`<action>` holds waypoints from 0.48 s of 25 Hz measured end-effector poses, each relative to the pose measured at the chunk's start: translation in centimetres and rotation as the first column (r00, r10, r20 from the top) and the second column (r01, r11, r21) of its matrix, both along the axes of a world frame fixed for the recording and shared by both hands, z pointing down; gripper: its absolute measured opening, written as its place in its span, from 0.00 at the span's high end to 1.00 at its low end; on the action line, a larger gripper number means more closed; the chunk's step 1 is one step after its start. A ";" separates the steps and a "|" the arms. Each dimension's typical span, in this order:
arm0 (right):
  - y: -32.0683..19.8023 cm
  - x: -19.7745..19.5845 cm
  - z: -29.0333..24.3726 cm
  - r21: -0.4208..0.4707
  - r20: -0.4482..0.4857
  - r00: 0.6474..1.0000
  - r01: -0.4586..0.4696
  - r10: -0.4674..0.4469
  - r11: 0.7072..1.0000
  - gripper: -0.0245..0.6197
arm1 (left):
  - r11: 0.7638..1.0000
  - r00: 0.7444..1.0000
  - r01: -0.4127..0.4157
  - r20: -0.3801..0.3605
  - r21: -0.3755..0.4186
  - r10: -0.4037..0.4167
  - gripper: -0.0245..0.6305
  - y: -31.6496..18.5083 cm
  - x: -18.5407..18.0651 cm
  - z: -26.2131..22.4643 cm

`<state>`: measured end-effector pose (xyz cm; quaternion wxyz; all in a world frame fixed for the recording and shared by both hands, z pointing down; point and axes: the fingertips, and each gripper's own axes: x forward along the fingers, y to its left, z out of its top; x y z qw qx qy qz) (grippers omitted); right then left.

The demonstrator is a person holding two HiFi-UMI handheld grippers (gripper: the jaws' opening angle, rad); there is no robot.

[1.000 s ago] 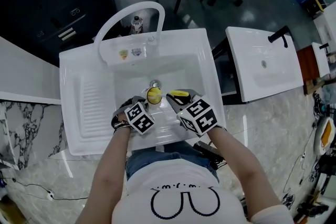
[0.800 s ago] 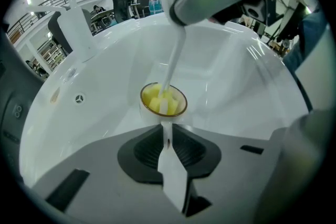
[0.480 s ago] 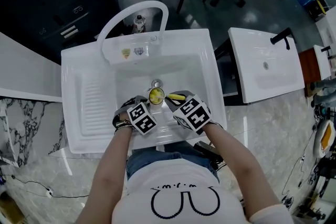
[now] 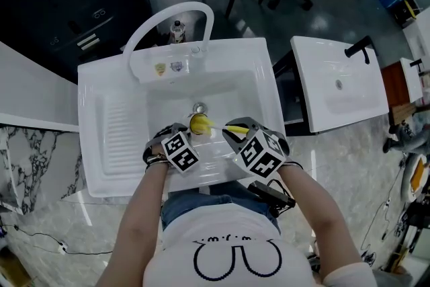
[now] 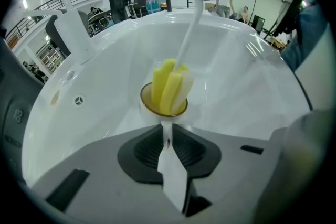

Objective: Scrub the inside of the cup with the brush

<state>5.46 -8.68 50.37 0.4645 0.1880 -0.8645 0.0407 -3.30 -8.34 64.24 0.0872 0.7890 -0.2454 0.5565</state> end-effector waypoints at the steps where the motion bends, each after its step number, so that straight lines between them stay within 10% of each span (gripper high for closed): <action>1: 0.0 0.3 0.1 -0.004 -0.004 1.000 -0.009 0.009 1.000 0.89 | 1.000 1.000 -0.001 0.000 0.000 0.001 0.86 0.0 0.1 0.0; 12: -1.8 -0.5 4.3 -0.050 0.005 0.994 -0.110 0.110 0.993 0.87 | 0.999 0.999 -0.032 0.013 0.005 0.032 0.86 0.3 1.0 -0.1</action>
